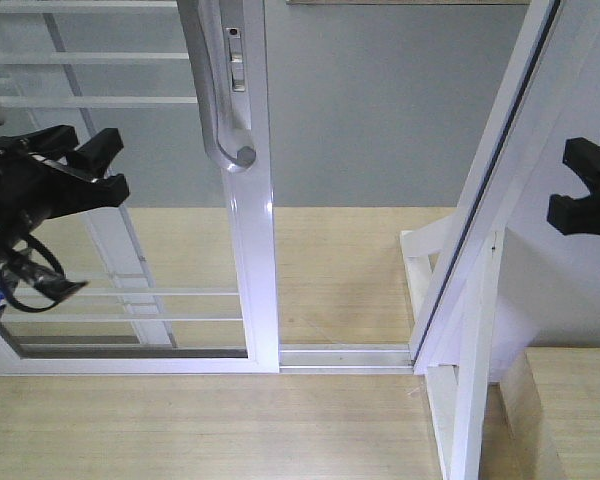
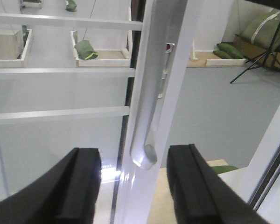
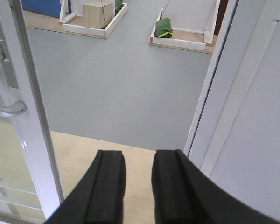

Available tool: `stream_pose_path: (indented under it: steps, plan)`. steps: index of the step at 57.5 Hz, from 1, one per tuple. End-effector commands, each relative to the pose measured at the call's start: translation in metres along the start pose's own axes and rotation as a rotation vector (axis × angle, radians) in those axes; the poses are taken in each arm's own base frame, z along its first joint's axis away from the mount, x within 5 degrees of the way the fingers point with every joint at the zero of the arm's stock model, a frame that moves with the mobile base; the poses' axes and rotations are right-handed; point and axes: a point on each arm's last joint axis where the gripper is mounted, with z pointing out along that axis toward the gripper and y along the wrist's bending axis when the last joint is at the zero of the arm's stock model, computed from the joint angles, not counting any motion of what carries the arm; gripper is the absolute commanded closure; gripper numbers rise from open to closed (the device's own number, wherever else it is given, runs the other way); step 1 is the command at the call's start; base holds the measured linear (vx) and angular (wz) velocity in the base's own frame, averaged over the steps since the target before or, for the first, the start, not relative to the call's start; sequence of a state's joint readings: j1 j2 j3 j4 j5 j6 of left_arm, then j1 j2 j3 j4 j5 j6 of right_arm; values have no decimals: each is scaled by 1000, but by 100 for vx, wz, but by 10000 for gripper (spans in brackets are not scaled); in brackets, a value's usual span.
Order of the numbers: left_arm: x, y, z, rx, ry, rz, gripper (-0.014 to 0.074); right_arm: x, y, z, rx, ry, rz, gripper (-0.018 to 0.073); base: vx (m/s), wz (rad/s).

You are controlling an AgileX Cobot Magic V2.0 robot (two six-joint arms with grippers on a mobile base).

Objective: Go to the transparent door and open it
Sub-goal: 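Open the right gripper and withdraw it from the handle, then move the left gripper to the silver handle and grasp it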

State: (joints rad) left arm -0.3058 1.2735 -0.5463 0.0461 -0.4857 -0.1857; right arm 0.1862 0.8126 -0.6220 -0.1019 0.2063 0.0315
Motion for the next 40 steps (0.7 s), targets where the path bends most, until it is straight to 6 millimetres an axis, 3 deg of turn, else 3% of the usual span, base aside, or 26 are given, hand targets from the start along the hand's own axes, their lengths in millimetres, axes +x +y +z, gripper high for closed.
stream_pose_path:
  steps: [1,11,23,40]
  plan:
    - [-18,-12,11,71,-199,-5,110,-12,-1,-15,8,-124,-5,299,0,0]
    - [-13,-25,46,121,-173,14,106,-12,-2,-21,10,-136,-5,299,0,0]
    - [-27,-30,93,123,-187,17,106,-12,-2,-21,10,-136,-5,299,0,0]
    - [-63,-30,125,51,-314,45,107,-11,-1,-21,2,-135,29,299,0,0]
